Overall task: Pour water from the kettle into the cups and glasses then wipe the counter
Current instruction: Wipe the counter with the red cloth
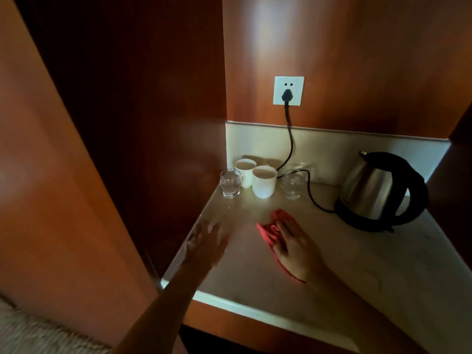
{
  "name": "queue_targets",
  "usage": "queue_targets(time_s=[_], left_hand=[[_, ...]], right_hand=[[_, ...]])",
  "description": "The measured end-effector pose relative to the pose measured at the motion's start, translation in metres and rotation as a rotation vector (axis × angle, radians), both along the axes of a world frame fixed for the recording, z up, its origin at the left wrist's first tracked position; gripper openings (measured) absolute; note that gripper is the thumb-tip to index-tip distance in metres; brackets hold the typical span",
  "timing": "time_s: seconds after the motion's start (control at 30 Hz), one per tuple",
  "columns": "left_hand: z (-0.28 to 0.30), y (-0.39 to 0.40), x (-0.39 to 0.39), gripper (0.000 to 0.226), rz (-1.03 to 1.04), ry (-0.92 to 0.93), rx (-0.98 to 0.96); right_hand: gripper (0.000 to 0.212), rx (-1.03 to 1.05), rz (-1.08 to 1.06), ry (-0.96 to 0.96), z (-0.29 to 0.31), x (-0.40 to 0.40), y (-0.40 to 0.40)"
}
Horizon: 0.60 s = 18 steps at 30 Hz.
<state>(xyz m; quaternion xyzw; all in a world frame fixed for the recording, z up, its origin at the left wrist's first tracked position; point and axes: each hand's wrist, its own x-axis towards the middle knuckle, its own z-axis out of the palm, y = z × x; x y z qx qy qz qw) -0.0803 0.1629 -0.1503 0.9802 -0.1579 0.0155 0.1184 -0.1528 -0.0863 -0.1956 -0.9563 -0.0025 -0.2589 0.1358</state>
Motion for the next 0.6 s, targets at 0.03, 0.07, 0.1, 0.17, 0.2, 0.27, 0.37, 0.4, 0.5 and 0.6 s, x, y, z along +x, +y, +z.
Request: queue_targets(time_s=[0.03, 0.07, 0.1, 0.17, 0.2, 0.27, 0.37, 0.4, 0.5, 0.6], left_hand=[[-0.002, 0.003, -0.004, 0.069, 0.002, 0.046, 0.012], [-0.003, 0.006, -0.006, 0.064, 0.004, 0.038, 0.007], [-0.004, 0.009, -0.007, 0.063, 0.001, 0.027, 0.006], [-0.002, 0.016, -0.009, 0.069, -0.019, 0.026, 0.004], [-0.001, 0.018, -0.011, 0.079, -0.026, 0.030, 0.006], [-0.004, 0.023, -0.008, 0.107, -0.052, 0.007, 0.006], [0.000, 0.027, 0.001, 0.079, -0.087, 0.033, 0.028], [0.001, 0.030, 0.004, 0.071, -0.108, 0.035, 0.030], [0.005, 0.036, 0.011, 0.068, -0.172, 0.079, 0.048], [0.000, 0.040, 0.011, 0.073, -0.168, 0.084, 0.037]], right_hand=[[0.064, -0.006, -0.031, 0.011, -0.001, -0.013, -0.017], [0.066, -0.005, -0.067, 0.021, -0.002, -0.025, -0.032], [0.068, -0.001, -0.099, 0.036, -0.004, -0.034, -0.046], [0.070, -0.009, -0.128, 0.074, -0.005, -0.045, -0.062], [0.069, -0.021, -0.123, 0.077, -0.006, -0.047, -0.063], [0.062, -0.051, -0.043, 0.064, -0.008, -0.043, -0.049], [0.053, -0.124, 0.127, -0.013, -0.004, -0.022, -0.002], [0.052, -0.126, 0.174, -0.035, 0.000, -0.012, 0.019], [0.051, -0.075, 0.269, -0.044, 0.001, 0.032, 0.073], [0.050, -0.063, 0.323, -0.020, -0.002, 0.083, 0.095]])
